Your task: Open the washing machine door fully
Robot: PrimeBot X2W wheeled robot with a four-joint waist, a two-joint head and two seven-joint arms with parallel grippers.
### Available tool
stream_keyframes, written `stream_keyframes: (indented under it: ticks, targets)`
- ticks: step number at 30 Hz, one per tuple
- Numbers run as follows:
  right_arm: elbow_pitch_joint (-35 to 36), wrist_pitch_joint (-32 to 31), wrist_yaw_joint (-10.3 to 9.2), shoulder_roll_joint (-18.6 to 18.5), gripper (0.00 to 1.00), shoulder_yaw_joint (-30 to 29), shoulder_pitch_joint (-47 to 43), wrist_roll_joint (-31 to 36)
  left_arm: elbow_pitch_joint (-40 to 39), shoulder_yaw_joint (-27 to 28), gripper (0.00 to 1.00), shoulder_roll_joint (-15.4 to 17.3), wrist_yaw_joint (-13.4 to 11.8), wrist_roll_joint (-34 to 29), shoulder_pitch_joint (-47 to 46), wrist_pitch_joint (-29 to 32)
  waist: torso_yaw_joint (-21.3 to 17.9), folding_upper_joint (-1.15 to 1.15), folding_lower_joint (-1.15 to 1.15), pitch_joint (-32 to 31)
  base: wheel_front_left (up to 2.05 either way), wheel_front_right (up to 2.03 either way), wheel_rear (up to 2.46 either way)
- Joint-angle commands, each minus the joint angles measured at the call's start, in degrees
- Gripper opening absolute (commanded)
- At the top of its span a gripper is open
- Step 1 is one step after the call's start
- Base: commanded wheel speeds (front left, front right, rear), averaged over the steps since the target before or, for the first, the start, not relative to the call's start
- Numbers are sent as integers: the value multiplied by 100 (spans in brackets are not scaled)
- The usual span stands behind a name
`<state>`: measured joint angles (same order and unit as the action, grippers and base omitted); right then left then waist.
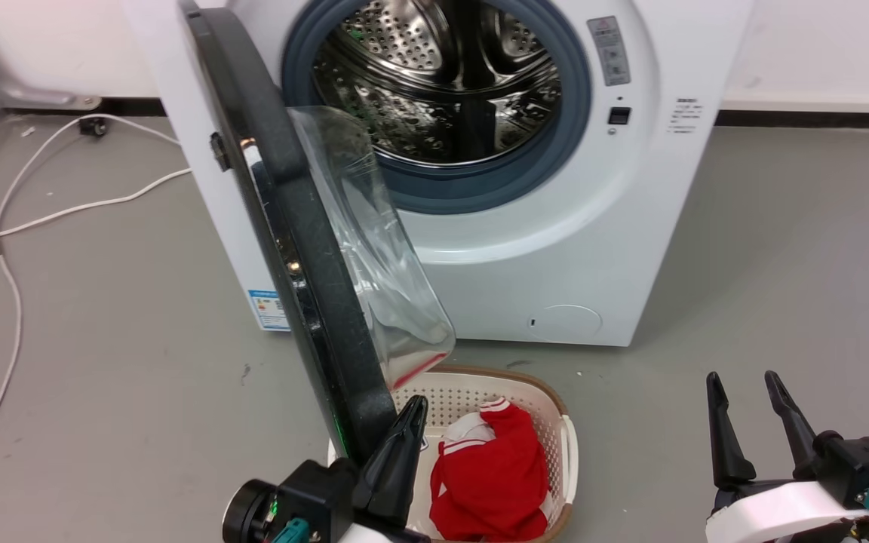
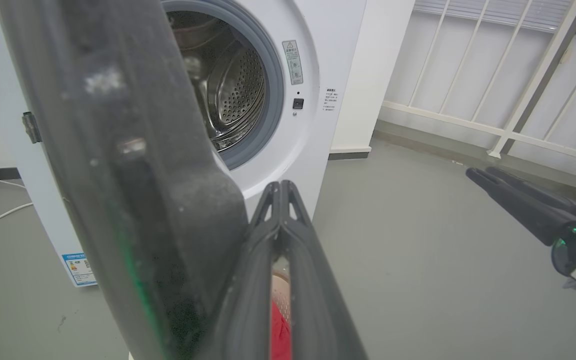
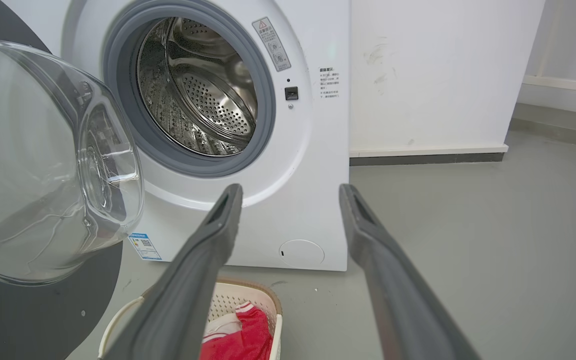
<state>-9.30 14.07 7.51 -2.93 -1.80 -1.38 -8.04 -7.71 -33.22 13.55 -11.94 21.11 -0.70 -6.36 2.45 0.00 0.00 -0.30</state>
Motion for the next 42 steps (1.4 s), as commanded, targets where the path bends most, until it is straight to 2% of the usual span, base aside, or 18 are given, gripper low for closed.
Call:
stream_keyframes:
  ticks: [1,9,16,20,30,35,42]
  targets:
    - [33,-14,-4,11,100,-17,-42,2,-121,64,0,60,-117,-5,162,35,138,0,0,-5,0,0,0]
    - [80,-32,-4,10,100,-22,-69,-7,-415,281,0,313,-392,1,477,147,613,0,0,30,0,0,0]
    - [86,-64,-4,10,100,-94,-70,21,-530,387,0,453,-477,-11,579,130,1075,0,0,86,0,0,0]
    - [82,-81,-4,9,100,-85,-10,20,-506,581,0,558,-548,33,590,68,1206,0,0,116,0,0,0]
    - [114,-108,-4,9,100,-113,77,53,-261,1622,0,867,-806,448,583,-318,1386,0,0,259,0,0,0]
    - [181,-145,-4,9,100,-159,158,109,177,2155,0,1046,-688,737,338,-535,1428,0,0,392,0,0,0]
    - [277,-226,-4,9,100,-167,268,192,1119,2794,0,1230,-340,1061,-248,-799,1415,0,0,589,0,0,0]
